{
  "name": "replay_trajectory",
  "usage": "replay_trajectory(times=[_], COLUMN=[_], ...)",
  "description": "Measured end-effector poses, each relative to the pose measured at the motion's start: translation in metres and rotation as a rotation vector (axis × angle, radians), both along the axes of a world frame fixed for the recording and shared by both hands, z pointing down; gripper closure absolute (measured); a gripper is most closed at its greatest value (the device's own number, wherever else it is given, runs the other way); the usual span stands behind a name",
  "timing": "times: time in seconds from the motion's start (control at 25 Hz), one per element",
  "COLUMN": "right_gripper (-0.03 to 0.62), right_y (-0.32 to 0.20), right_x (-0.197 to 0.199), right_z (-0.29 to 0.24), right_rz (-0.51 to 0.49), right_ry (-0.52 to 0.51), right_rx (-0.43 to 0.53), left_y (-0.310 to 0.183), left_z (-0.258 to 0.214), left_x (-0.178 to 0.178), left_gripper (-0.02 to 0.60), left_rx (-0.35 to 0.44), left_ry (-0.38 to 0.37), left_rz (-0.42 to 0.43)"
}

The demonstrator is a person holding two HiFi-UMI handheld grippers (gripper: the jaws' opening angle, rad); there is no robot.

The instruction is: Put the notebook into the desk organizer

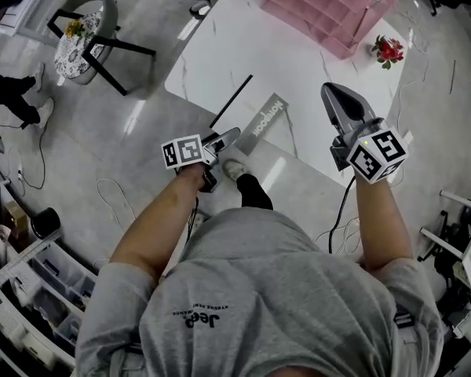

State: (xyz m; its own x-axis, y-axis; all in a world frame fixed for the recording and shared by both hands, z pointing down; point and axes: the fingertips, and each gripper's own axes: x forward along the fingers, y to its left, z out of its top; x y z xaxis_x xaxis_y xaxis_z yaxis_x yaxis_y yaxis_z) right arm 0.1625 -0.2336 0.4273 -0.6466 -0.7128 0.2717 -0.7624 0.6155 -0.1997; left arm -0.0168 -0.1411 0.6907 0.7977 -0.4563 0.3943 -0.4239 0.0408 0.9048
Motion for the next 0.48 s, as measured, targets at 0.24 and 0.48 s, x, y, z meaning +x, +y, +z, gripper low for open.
replay_trajectory(times=[0.24,0.48], right_gripper=[0.592,0.592], right_y=[-0.005,-0.009], right_x=[0.007,0.007], right_z=[0.013,0.019], right_rz=[0.002,-0.010], right_ry=[0.003,-0.017], right_rx=[-0.035,-0.053], left_y=[-0.003,0.004], left_z=[0.002,-0.038], left_x=[0.012,0.017], left_gripper=[0.431,0.515], left_rx=[-0.015,-0.013], left_ry=[-0.014,0.077], left_rz=[0.006,0.002])
